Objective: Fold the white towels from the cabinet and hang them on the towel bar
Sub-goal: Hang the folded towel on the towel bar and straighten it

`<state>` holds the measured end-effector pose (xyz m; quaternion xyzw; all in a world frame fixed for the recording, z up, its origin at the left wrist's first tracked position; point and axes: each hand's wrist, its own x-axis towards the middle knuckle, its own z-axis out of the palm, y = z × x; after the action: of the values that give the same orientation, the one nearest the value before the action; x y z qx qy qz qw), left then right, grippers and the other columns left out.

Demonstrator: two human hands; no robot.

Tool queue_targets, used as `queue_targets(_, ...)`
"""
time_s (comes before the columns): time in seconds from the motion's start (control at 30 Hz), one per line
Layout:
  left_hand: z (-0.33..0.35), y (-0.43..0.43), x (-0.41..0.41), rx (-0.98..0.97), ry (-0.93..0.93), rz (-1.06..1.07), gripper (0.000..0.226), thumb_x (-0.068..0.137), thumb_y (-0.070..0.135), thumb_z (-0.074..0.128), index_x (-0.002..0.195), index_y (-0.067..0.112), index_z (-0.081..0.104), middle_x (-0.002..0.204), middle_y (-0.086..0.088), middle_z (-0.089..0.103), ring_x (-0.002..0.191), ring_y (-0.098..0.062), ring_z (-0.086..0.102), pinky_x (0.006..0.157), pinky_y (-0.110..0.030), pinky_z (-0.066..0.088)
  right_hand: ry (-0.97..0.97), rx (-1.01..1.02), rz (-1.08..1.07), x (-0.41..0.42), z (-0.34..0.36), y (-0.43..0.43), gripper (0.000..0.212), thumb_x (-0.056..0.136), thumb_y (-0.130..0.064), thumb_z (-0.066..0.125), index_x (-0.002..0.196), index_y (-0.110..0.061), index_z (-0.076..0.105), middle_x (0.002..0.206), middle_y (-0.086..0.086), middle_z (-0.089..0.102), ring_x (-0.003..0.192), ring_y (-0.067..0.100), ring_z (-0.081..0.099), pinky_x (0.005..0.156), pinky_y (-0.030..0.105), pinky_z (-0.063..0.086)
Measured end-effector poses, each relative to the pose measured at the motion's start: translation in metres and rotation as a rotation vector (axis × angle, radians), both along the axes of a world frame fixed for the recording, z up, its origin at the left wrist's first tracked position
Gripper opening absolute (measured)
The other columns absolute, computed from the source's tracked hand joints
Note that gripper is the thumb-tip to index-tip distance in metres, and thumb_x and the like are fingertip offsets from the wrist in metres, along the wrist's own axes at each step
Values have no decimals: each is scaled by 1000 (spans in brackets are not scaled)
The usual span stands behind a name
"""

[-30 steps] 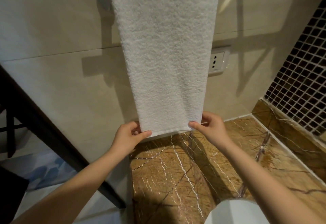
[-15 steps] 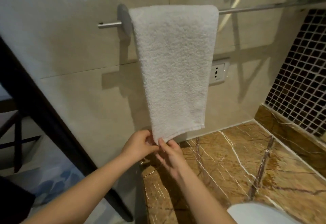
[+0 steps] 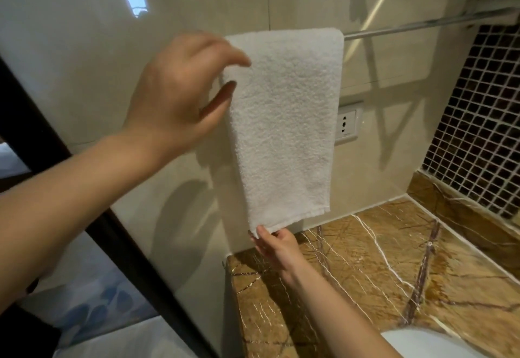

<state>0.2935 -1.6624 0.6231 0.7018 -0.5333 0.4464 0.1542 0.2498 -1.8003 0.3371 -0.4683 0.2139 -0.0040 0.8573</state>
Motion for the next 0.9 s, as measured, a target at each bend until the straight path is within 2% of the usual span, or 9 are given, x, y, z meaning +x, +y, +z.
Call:
queue_targets(0.13,31,-21,12,96,6,107,23,88,13,57,110,7,61,106,-15,61,96,-29,54,78,-32,37,-11,-50,-14,0,-5,-2,44,64,-33,77,93,-3,61,76,4,74,78,18,65,85,34,51)
queue_targets(0.2,37,-27,19,129,45,118,18,88,15,60,104,8,64,99,-14,62,83,-20,49,71,-30,33,-20,-77,-38,-1,-9,-3,36,69,-32,75,91,-6,64,75,1,75,72,15,69,76,26,55)
queue_targets(0.27,39,-28,23,142,61,105,14,87,15,64,99,7,68,95,-13,62,79,-15,45,65,-32,37,-34,-89,-59,-2,-13,-4,27,76,-28,73,93,-7,66,78,-1,75,69,10,71,62,19,53)
queue_targets(0.3,40,-27,25,146,66,99,15,86,15,66,98,7,69,96,-13,63,78,-15,45,64,-33,40,-37,-93,-66,-3,-15,-4,26,77,-28,73,92,-7,67,78,0,76,68,11,71,60,19,53)
queue_targets(0.4,43,-25,29,164,74,81,22,84,18,70,103,7,69,98,-12,65,74,-16,51,64,-35,47,-60,-141,-74,-2,-17,-6,28,70,-29,76,87,-9,70,81,2,76,74,13,72,66,21,54)
queue_targets(0.57,45,-31,30,167,66,44,20,82,14,73,100,6,72,92,-11,69,72,-22,57,66,-39,51,-123,-164,-63,3,-19,-16,11,78,-15,75,88,-10,72,87,1,76,81,11,72,69,18,54)
queue_targets(0.73,45,-43,29,163,51,11,20,81,10,73,100,5,73,93,-13,70,77,-29,64,71,-47,54,-101,-178,-78,5,-18,-30,3,78,-14,75,79,-12,73,80,3,76,70,11,71,63,19,53)
queue_targets(0.9,46,-57,29,154,65,-21,15,80,9,74,93,3,75,88,-12,70,74,-28,63,70,-44,53,-117,-184,-124,6,-14,-48,5,77,-8,76,74,-10,72,68,2,73,60,7,67,55,16,50)
